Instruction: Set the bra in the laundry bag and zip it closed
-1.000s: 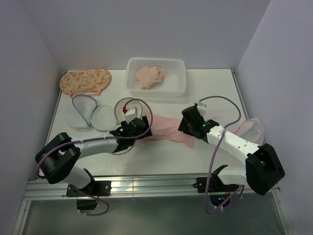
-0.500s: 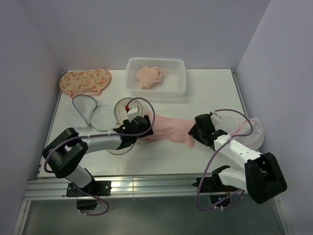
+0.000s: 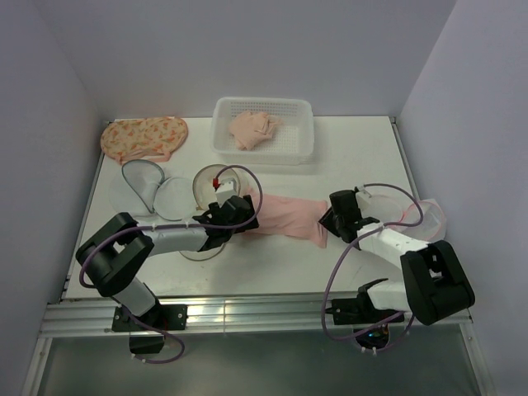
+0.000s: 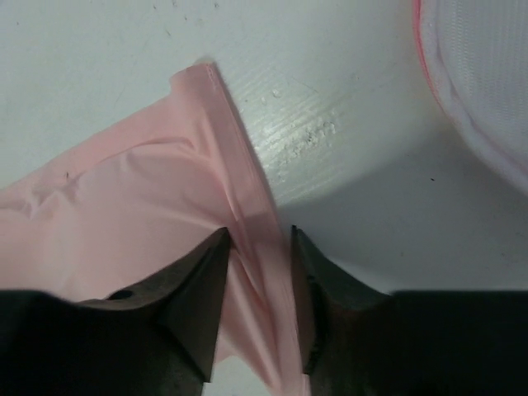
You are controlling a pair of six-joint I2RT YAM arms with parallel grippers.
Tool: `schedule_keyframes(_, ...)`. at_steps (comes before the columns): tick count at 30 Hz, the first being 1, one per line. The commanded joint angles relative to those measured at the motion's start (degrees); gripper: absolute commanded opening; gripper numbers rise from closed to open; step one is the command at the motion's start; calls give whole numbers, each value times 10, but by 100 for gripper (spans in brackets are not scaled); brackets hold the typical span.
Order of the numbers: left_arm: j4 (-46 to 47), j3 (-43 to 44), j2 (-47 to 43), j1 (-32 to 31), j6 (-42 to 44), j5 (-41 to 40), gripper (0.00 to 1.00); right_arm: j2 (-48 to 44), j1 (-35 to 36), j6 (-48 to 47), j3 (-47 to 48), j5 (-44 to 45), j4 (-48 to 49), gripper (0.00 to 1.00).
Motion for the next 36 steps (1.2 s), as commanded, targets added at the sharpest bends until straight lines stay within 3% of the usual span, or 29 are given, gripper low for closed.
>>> schedule_keyframes(1, 15, 21, 3, 3, 13, 3, 85, 20, -4, 5, 8, 15, 27, 39)
schedule_keyframes(3, 15, 21, 5, 4, 13, 3, 85, 18, -6, 6, 4, 20, 27, 33)
schedule_keyframes(7, 17, 23, 8, 4, 16, 6, 82, 4, -5, 0, 7, 25, 27, 3)
schedule_keyframes(8, 18, 24, 8, 4, 15, 7, 81, -2, -5, -3, 10, 25, 23, 0)
schedule_keyframes(11, 22, 24, 7, 4, 18, 13, 76, -40, -6, -15, 18, 32, -1, 0)
schedule_keyframes(15, 42, 19, 5, 3, 25, 31, 55, -97, -5, -46, 50, 36, -60, 0)
schedule_keyframes(21, 91, 10, 12, -4, 24, 66, 43, -166, 15, -87, 106, 20, -136, 0)
schedule_keyframes(29, 130, 12, 31, -42, 16, 78, 40, -131, 125, -110, 215, 67, -218, 0)
schedule_keyframes(36, 175, -13, 31, -48, 4, 101, 42, -4, 223, -95, 276, 78, -210, 0)
